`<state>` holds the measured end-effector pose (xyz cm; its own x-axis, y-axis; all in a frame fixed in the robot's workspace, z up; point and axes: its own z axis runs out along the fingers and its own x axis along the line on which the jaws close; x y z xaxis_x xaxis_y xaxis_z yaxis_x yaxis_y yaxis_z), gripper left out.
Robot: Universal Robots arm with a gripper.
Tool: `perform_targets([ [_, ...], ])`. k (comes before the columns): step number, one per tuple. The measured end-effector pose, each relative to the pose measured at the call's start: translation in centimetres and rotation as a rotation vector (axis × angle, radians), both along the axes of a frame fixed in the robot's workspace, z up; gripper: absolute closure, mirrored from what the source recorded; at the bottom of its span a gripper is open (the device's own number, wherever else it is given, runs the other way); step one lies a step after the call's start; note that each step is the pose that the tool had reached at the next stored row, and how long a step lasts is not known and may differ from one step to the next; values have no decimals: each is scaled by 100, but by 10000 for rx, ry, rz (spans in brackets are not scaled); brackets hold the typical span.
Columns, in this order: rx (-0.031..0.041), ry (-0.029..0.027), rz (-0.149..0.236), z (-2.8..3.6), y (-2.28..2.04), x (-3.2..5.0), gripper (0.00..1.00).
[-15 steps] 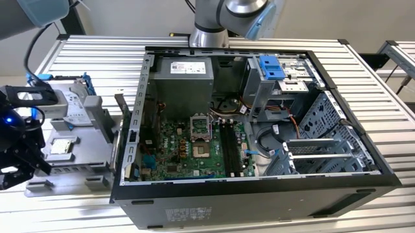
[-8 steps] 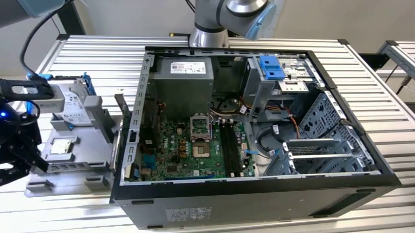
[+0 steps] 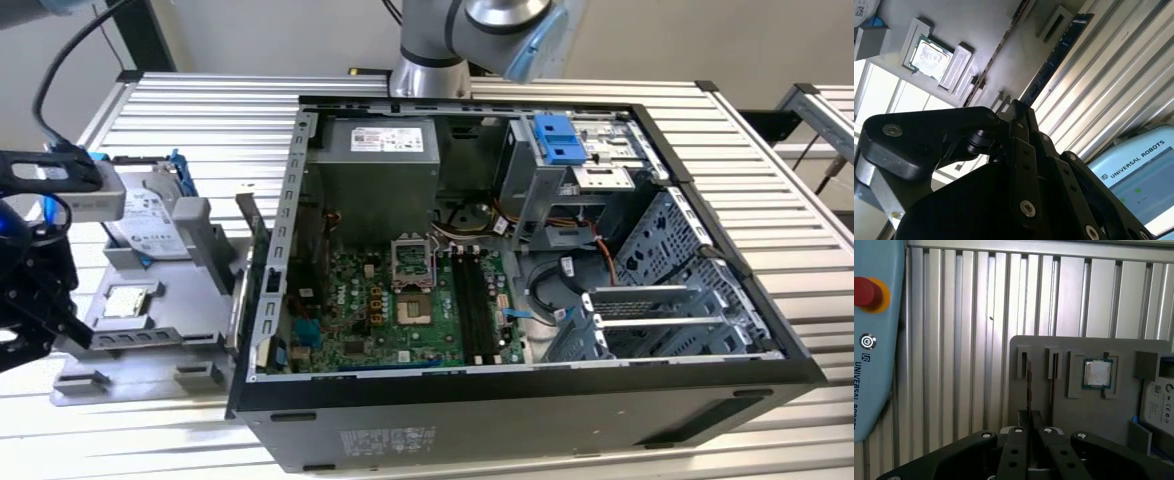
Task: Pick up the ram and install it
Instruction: 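Pick up the ram and move it above insertion slot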
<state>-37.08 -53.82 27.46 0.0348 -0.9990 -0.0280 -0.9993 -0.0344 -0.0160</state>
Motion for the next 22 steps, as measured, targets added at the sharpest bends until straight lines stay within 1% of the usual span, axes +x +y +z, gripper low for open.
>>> perform_targets([
  [10,-1,0,0,162,0,0,100],
  [22,0,0,0,334,0,0,100],
])
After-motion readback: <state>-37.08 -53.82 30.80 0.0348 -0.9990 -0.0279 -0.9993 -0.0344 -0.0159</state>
